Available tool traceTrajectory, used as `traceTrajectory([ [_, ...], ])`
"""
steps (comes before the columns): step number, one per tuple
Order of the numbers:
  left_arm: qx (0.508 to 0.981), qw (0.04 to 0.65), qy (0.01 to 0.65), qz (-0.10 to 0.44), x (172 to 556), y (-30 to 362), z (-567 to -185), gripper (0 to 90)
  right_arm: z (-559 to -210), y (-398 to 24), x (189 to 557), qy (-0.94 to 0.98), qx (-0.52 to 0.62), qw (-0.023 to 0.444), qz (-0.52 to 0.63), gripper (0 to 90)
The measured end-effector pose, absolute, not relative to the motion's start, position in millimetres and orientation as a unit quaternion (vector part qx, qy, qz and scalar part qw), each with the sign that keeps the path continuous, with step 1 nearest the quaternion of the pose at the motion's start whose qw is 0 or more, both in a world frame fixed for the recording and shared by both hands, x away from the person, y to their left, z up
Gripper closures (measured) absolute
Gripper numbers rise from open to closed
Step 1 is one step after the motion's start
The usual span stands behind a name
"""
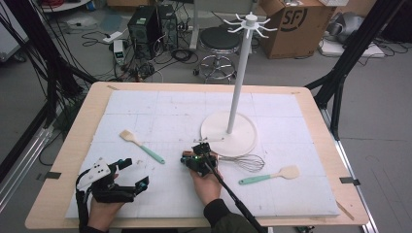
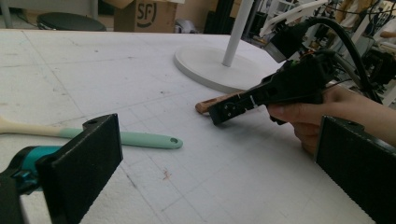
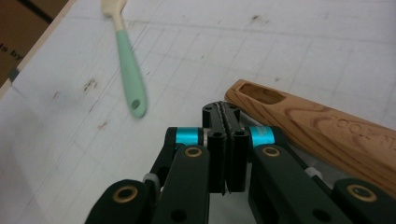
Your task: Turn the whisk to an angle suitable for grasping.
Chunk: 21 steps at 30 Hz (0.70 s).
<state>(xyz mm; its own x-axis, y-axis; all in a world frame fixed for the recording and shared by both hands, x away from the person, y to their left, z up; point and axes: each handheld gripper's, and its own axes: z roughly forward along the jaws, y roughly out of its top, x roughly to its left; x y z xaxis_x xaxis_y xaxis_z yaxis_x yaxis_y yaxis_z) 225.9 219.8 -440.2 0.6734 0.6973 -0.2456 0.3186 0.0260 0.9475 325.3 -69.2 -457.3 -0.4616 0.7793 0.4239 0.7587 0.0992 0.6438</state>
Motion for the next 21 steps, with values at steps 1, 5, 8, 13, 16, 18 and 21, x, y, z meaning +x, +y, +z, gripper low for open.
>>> traceTrajectory([
  [1,0.680,0.612,0.373,0.154,225.9,220.2,-440.3,1.7,-457.4,-70.3,327.7,0.738,0.522,0.012,0.428,89.9],
  [5,0.679,0.613,0.373,0.155,225.3,220.9,-439.9,1.7,-457.2,-72.2,332.8,0.731,0.528,0.016,0.431,89.9],
  [8,0.679,0.613,0.374,0.154,225.3,220.7,-440.0,1.7,-457.5,-73.6,335.3,0.728,0.533,0.018,0.431,89.9],
  [13,0.680,0.612,0.372,0.155,225.1,220.1,-439.7,1.7,-457.7,-75.5,339.1,0.722,0.541,0.019,0.431,89.9],
  [16,0.681,0.612,0.372,0.154,225.3,220.3,-439.8,1.7,-457.5,-75.5,340.2,0.723,0.541,0.021,0.430,89.9],
  [18,0.680,0.612,0.372,0.155,225.2,220.2,-439.8,1.7,-457.7,-75.4,341.0,0.722,0.541,0.023,0.431,89.9],
  [21,0.680,0.612,0.373,0.154,225.4,220.4,-439.9,1.7,-457.4,-74.8,341.9,0.721,0.543,0.025,0.430,89.9],
])
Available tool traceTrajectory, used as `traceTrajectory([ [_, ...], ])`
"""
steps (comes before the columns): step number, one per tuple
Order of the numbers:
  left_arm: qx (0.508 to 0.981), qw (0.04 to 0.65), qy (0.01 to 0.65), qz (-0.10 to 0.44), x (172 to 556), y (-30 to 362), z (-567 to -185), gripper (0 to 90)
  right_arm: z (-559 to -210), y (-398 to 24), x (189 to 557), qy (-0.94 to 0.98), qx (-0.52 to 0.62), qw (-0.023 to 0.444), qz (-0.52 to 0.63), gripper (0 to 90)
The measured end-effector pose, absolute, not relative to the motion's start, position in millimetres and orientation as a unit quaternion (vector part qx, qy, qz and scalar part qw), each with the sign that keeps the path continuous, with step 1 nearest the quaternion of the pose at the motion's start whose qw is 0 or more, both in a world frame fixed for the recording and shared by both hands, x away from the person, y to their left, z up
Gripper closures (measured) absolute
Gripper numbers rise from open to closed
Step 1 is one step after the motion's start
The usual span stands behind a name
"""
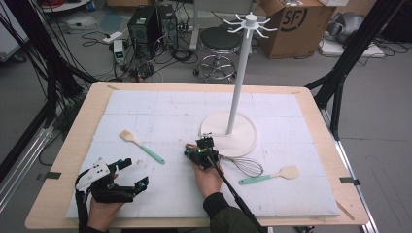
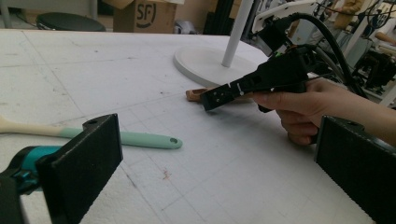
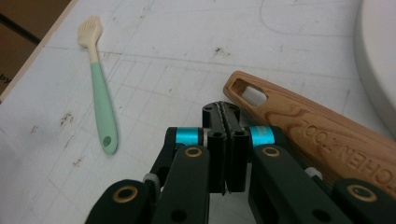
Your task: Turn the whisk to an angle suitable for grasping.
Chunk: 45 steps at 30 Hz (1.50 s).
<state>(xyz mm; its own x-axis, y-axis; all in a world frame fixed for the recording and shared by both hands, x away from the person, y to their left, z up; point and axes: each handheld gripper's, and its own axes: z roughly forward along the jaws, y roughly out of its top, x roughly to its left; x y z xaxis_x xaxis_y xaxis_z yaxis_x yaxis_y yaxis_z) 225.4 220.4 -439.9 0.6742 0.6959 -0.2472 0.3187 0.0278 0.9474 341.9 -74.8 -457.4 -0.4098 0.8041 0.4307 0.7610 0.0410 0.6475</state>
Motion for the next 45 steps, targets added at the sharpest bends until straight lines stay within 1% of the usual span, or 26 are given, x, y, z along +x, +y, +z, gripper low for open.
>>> traceTrajectory([
  [8,0.678,0.614,0.374,0.153,225.2,221.3,-440.0,1.7,-454.8,-75.4,341.2,0.728,0.529,0.031,0.435,89.8],
  [12,0.678,0.613,0.375,0.154,224.9,222.2,-440.0,1.7,-444.5,-81.1,336.4,0.739,0.501,0.024,0.450,89.4],
  [14,0.678,0.613,0.375,0.154,224.7,222.3,-440.0,1.7,-436.3,-91.0,335.3,0.734,0.495,0.018,0.464,81.4],
  [16,0.677,0.614,0.375,0.154,224.5,222.1,-440.0,1.7,-427.5,-102.9,335.5,0.731,0.488,0.012,0.477,77.1],
  [17,0.678,0.613,0.377,0.154,224.5,221.9,-440.0,1.7,-423.2,-108.8,335.3,0.730,0.486,0.017,0.479,75.7],
  [19,0.678,0.613,0.376,0.153,224.9,221.3,-440.5,1.7,-416.8,-120.2,336.6,0.735,0.483,0.019,0.476,69.1],
  [24,0.679,0.611,0.377,0.155,224.6,220.7,-440.4,1.7,-412.6,-144.1,341.4,0.743,0.495,0.018,0.450,65.2],
  [25,0.678,0.611,0.378,0.155,224.5,220.9,-440.5,1.7,-413.5,-153.4,342.2,0.740,0.506,0.021,0.441,66.7],
  [27,0.678,0.611,0.378,0.154,224.9,221.0,-440.7,1.7,-414.4,-158.2,342.8,0.739,0.512,0.018,0.438,68.1],
  [31,0.678,0.611,0.378,0.154,224.9,220.8,-440.8,1.7,-416.8,-178.0,341.2,0.720,0.538,0.026,0.437,82.5],
  [33,0.678,0.612,0.378,0.153,225.3,220.3,-440.7,1.7,-418.1,-185.6,339.5,0.713,0.546,0.029,0.438,83.9],
  [34,0.679,0.611,0.377,0.152,225.5,220.2,-440.7,1.7,-419.8,-190.1,338.1,0.709,0.550,0.027,0.441,87.5],
  [35,0.678,0.612,0.377,0.152,225.6,219.7,-440.7,1.7,-419.8,-190.1,338.1,0.709,0.550,0.027,0.441,87.5],
  [36,0.679,0.611,0.377,0.153,225.7,219.5,-440.7,1.7,-420.2,-191.1,337.3,0.709,0.551,0.029,0.438,89.6],
  [45,0.680,0.613,0.374,0.149,228.3,216.3,-440.6,1.7,-427.7,-198.6,337.6,0.713,0.571,0.031,0.406,89.9],
])
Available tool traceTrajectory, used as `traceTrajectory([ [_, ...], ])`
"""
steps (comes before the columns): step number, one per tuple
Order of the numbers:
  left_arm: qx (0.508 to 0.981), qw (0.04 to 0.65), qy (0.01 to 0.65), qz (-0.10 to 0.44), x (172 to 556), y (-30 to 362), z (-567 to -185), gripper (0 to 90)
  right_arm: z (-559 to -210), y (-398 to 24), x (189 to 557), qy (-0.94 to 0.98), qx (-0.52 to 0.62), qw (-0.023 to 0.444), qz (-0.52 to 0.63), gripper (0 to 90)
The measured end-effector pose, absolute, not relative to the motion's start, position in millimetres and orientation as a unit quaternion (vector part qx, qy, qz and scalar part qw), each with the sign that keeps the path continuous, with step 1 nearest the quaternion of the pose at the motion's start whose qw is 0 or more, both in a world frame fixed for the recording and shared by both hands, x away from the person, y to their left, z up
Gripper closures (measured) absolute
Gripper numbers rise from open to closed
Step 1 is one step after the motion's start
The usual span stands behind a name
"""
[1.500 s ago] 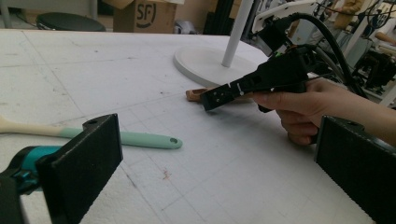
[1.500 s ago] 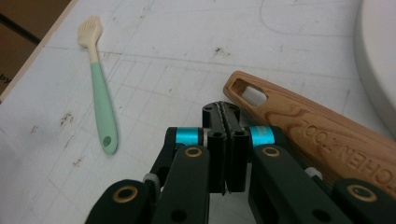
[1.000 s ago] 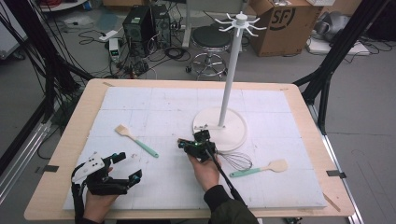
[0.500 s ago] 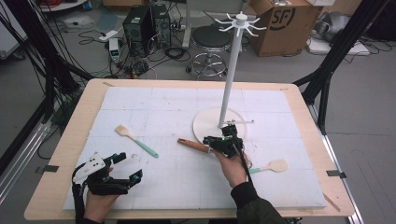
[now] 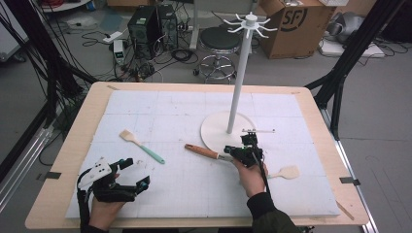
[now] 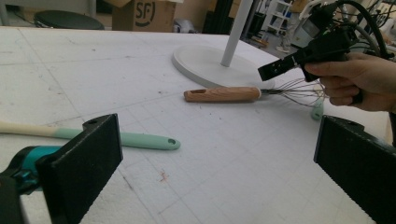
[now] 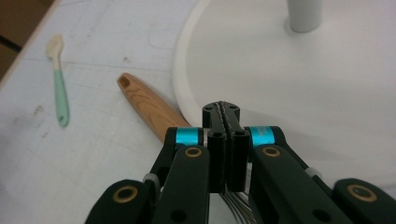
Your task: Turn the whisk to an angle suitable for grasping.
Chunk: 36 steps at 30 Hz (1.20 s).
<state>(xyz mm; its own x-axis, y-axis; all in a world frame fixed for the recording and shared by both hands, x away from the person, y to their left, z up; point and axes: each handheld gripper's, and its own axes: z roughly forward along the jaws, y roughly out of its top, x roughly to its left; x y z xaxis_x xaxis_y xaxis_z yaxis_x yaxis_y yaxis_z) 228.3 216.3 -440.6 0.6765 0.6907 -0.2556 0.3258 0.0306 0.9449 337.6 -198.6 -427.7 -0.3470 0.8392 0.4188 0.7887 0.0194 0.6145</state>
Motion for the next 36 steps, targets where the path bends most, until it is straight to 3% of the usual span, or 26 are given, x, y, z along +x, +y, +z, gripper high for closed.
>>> traceTrajectory([
  [17,0.680,0.615,0.372,0.147,230.2,214.1,-440.5,1.7,-425.4,-186.4,324.1,0.767,0.534,0.103,0.341,90.0],
  [36,0.680,0.615,0.372,0.148,230.3,215.0,-440.1,1.7,-425.9,-182.1,337.8,0.786,0.538,0.066,0.299,90.0],
])
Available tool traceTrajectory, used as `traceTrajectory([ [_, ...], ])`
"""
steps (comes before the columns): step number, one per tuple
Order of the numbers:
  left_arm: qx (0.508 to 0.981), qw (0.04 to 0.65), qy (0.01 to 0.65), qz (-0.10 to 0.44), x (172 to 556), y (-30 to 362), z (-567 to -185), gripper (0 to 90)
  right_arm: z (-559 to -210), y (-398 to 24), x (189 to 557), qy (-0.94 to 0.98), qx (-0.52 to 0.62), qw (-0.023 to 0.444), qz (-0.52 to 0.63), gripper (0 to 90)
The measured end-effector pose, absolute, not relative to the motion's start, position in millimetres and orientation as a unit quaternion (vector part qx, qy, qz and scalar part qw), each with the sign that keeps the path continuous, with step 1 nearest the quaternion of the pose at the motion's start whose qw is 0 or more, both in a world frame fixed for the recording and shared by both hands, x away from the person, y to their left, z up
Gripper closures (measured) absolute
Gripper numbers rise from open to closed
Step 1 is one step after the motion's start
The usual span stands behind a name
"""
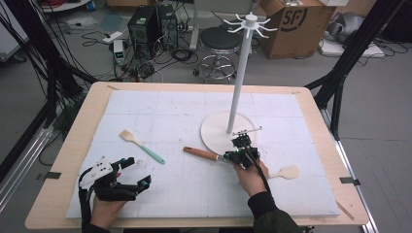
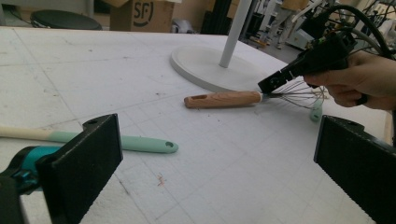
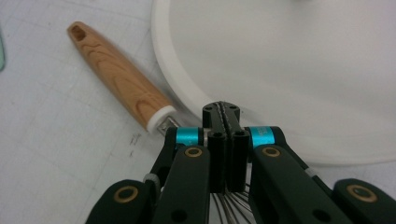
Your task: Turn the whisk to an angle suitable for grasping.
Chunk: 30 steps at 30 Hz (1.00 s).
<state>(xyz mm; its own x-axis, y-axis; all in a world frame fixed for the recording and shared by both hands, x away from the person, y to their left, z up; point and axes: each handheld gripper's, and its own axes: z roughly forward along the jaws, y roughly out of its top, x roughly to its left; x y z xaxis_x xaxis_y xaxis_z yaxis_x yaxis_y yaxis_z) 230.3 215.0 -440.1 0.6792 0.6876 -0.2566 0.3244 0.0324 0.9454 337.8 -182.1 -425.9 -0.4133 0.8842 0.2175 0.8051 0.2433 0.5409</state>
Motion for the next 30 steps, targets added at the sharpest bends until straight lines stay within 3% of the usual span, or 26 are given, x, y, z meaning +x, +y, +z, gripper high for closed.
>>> traceTrajectory([
  [10,0.679,0.615,0.373,0.145,230.2,214.3,-440.1,1.7,-424.6,-179.0,333.6,0.796,0.530,0.066,0.285,89.9],
  [15,0.680,0.614,0.373,0.146,230.5,215.2,-440.2,1.7,-414.3,-177.7,327.9,0.794,0.493,0.068,0.349,89.5],
  [22,0.677,0.615,0.376,0.147,229.6,215.9,-440.4,1.7,-411.2,-183.0,330.5,0.790,0.477,0.018,0.384,71.7],
  [30,0.681,0.613,0.373,0.146,231.5,213.7,-440.7,1.7,-409.1,-178.9,334.6,0.805,0.447,-0.011,0.391,62.9],
])
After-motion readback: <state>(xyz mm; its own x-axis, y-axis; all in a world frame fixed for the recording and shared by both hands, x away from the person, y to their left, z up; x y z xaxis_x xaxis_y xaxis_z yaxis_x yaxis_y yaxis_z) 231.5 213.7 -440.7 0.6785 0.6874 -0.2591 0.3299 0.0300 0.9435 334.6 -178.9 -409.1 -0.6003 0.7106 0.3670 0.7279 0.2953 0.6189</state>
